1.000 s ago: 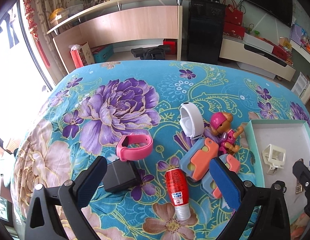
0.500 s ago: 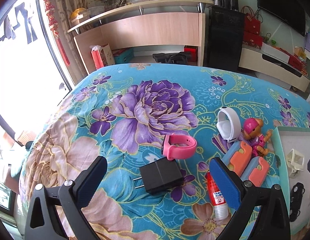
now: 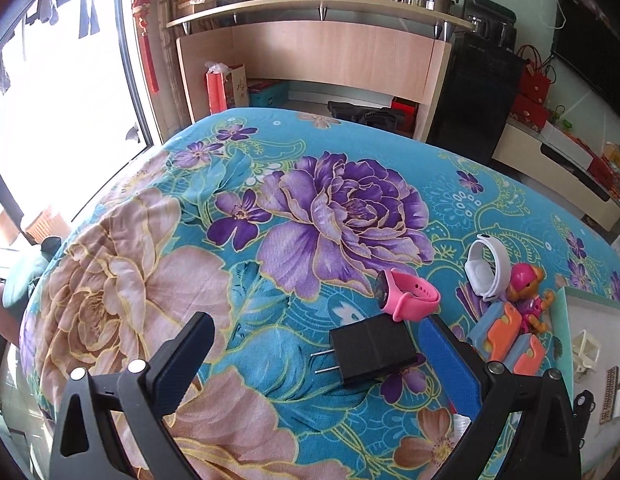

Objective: Organize rigid objects
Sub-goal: 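Move the left tool over the black plug charger while the right tool approaches the purple lighter, then grasp the black plug charger with the left tool while the right tool grasps the purple lighter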

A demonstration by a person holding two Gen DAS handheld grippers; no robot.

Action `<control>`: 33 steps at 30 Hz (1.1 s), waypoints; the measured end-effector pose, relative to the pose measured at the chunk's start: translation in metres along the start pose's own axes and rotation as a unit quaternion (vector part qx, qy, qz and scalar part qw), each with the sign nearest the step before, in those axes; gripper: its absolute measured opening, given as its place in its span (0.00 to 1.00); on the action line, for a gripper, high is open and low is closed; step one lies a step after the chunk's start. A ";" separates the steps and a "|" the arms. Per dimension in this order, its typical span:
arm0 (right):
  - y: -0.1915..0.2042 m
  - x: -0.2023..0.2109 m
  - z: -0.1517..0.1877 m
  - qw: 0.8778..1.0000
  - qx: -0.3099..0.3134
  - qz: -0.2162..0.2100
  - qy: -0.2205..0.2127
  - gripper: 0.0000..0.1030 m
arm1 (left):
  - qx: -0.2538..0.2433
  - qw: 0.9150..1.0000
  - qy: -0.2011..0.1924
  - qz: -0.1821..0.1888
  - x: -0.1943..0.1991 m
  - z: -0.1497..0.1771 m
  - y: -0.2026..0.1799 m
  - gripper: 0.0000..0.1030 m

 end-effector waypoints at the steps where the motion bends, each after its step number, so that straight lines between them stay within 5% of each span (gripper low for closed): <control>1: 0.006 -0.001 0.000 1.000 0.018 -0.011 0.016 0.99 | 0.011 1.000 0.006 0.002 -0.001 -0.001 0.004 1.00; 7: 0.061 -0.007 0.002 0.982 0.115 -0.106 0.105 0.99 | 0.036 0.999 0.039 0.002 -0.004 -0.001 0.024 1.00; 12: 0.088 -0.026 0.018 0.962 0.108 -0.161 0.195 0.99 | 0.035 0.997 0.068 0.012 -0.011 0.006 0.027 1.00; 15: 0.098 -0.036 0.025 0.955 0.139 -0.133 0.224 0.99 | 0.027 0.996 0.079 0.007 -0.016 0.010 0.027 1.00; 20: 0.112 -0.040 0.032 0.946 0.164 -0.145 0.241 0.98 | 0.013 0.994 0.101 0.025 -0.021 0.019 0.018 1.00; 33: 0.132 -0.083 0.045 0.928 0.189 -0.136 0.290 0.74 | -0.001 0.990 0.134 0.050 -0.040 0.030 -0.010 0.96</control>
Point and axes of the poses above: each gripper's, at about its wrist camera, not at the fingertips, and x roughly against the way its jaws point, y to its left, z to its underside, the point moved 7 cm from there along -x, roughly the way its jaws point, and after that the axes turned 13 degrees about x, right-handed, at the moved point
